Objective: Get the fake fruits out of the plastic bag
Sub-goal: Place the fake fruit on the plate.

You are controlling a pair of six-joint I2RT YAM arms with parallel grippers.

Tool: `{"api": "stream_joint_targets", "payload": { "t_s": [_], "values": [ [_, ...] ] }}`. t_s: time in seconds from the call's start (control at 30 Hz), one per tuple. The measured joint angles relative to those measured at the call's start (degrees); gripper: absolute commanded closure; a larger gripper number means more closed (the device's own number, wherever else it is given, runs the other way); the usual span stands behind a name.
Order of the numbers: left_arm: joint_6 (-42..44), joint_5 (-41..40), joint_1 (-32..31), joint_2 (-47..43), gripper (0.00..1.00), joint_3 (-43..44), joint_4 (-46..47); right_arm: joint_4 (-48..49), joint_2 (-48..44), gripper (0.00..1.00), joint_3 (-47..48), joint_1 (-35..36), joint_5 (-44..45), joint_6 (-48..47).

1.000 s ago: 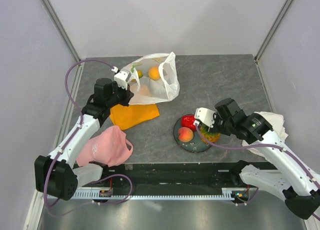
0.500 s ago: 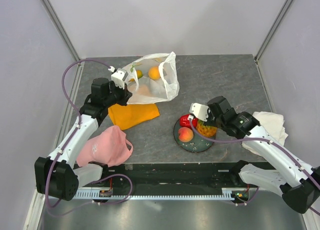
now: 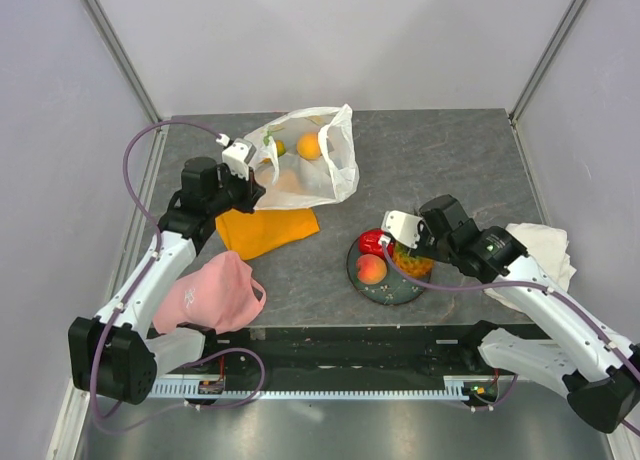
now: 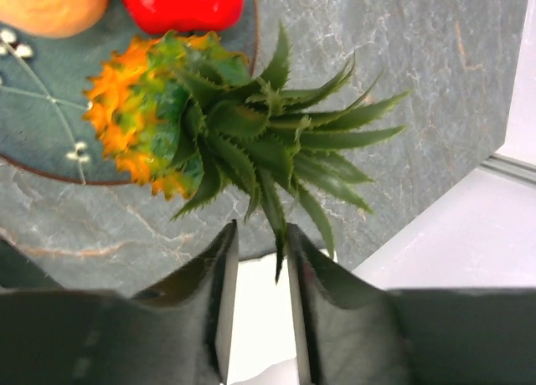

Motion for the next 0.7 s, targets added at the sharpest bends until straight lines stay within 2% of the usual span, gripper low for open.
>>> {"api": "stream_joint_targets", "payload": {
  "t_s": [0.03,0.1,0.13,0.23,0.4,0.53,0.7],
  "values": [
    [0.0,0.0,0.0,-0.1,0.98,-0.2,0.0,-0.6,-0.2,0.54,0.1,0.0,-0.2,0.1],
    [0.0,0.1,0.0,-0.3,0.98,-0.4,0.0,-1.8,-0.4,0.5,0.6,0.0,-0.5,0.4],
    [0.0,0.2,0.0,-0.3,0.98,-0.5,0.0,-2.3,-0.4,0.32,0.9,0.0,-0.5,0.6],
    [-0.2,0.9,0.0,-0.4,0.98,-0.6,-0.1,-5.6,0.3,0.23,4.4,0.0,-0.8,1.0],
    [-1.6,2.5,0.0,-0.7,0.98,-0.5,-1.0,-9.2,1.3,0.21,20.1,-0.2,-3.3,0.9],
    [-3.1,3.0,0.0,-2.1,0.98,0.0,-3.6,-7.0,4.7,0.26,34.4,-0.2,-7.2,4.4],
    [-4.4,3.6,0.0,-5.5,0.98,0.1,-7.1,1.9,15.5,0.27,39.4,-0.1,-14.7,9.7]
  ]
}}
